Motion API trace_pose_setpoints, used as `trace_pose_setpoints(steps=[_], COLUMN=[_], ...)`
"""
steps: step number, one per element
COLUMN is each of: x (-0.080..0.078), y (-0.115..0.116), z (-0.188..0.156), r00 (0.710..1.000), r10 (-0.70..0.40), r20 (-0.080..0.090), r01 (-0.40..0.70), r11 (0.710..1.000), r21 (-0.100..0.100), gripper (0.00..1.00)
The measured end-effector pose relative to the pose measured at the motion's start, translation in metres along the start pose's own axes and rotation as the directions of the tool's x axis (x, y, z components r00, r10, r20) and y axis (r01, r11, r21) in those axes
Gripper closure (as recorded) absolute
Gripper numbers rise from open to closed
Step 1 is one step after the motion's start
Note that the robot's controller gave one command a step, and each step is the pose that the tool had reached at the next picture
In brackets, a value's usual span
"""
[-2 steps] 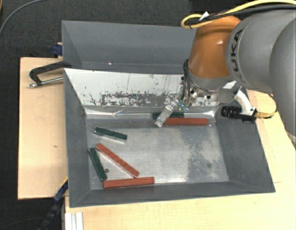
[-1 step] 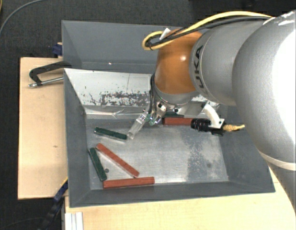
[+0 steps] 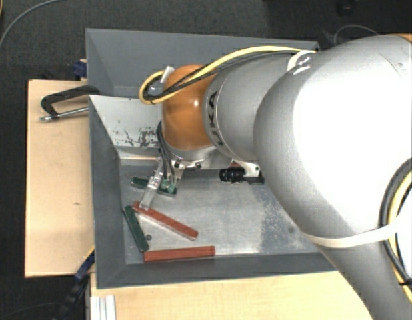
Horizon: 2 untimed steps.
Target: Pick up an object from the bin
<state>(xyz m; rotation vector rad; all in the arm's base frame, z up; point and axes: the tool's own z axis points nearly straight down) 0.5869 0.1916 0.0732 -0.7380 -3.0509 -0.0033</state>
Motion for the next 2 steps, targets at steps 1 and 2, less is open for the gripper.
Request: trace_pose_setpoints(steps=[1, 2], x=[-0.002, -0.003], y=[-0.001, 0.004], z=[-0.002, -0.149], r00=[1.0, 0.998], r10=[0.002, 0.056], r20=[0.004, 0.013], r01=[-0.002, -0.056], r11=[1.0, 0.998], r21=[-0.001, -0.01], gripper=[1.0, 1.0])
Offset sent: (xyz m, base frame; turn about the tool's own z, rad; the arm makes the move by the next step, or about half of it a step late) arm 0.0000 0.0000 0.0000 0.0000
